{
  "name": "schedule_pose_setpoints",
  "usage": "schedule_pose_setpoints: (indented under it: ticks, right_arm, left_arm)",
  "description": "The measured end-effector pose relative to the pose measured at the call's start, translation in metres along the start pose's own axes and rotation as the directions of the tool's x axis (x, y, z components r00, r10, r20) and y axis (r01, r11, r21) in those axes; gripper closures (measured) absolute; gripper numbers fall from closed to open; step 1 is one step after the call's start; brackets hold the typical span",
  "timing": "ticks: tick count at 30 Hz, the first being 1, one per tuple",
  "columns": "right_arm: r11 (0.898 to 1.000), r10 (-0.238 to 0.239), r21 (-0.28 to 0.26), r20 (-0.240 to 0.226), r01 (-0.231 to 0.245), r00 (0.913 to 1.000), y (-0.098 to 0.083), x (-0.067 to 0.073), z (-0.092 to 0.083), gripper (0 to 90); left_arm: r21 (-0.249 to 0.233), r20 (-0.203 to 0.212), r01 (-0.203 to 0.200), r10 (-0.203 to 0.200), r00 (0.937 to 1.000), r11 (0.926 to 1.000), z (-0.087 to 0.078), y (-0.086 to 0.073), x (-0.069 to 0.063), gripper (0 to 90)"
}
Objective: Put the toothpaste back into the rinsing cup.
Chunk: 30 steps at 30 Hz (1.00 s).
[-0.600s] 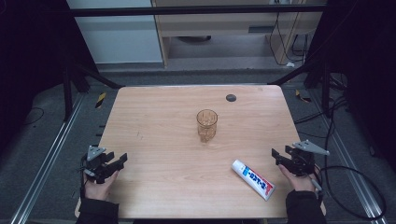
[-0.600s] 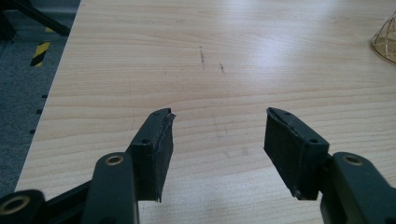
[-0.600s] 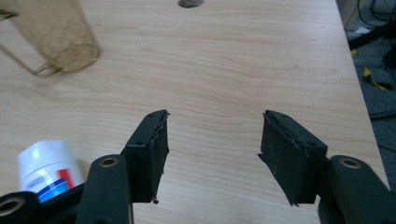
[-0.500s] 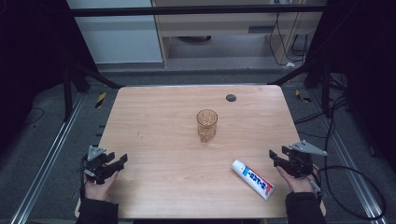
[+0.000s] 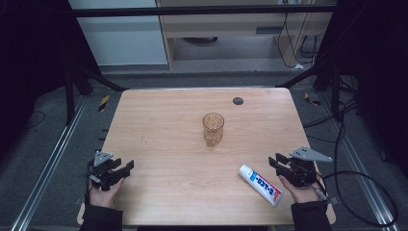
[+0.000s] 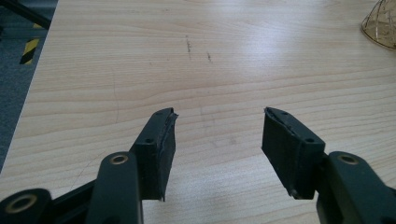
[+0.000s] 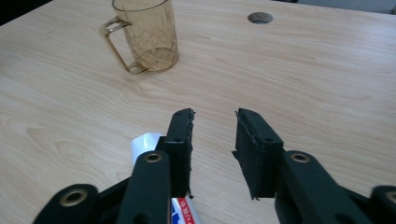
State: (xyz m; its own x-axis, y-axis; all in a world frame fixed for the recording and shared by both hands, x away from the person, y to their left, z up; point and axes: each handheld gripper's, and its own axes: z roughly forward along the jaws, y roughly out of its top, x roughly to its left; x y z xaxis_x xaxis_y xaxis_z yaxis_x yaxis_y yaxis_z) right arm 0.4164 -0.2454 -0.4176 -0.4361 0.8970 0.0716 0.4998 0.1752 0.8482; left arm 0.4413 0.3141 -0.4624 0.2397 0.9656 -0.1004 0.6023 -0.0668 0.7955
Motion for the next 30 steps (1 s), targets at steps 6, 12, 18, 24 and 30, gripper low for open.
schedule_pose_setpoints:
  ticks: [6, 12, 18, 24, 30]
  right_arm:
    - [0.999, -0.021, 0.035, -0.046, 0.022, 0.9987, -0.001, 0.010, 0.005, 77.6]
    - [0.994, -0.061, 0.080, -0.102, 0.069, 0.9929, -0.005, 0.023, 0.014, 88.8]
    - [0.991, -0.074, 0.104, -0.140, 0.089, 0.9874, -0.006, 0.032, 0.018, 90.0]
    - [0.987, -0.080, 0.128, -0.158, 0.101, 0.9842, -0.010, 0.039, 0.024, 90.0]
    - [0.978, -0.094, 0.166, -0.177, 0.124, 0.9798, -0.017, 0.045, 0.038, 90.0]
  left_arm:
    - [-0.003, 0.002, -0.002, 0.002, 1.0000, 1.0000, 0.001, 0.000, -0.001, 43.0]
    - [0.007, 0.004, -0.011, 0.011, 0.9999, 0.9999, 0.003, -0.001, -0.003, 43.1]
    - [0.018, -0.001, -0.019, 0.019, 0.9998, 0.9997, 0.004, -0.001, -0.003, 43.1]
    - [0.024, -0.003, -0.024, 0.024, 0.9997, 0.9994, 0.004, -0.001, -0.004, 43.0]
    - [0.030, -0.004, -0.036, 0.036, 0.9993, 0.9989, 0.005, -0.001, -0.005, 42.9]
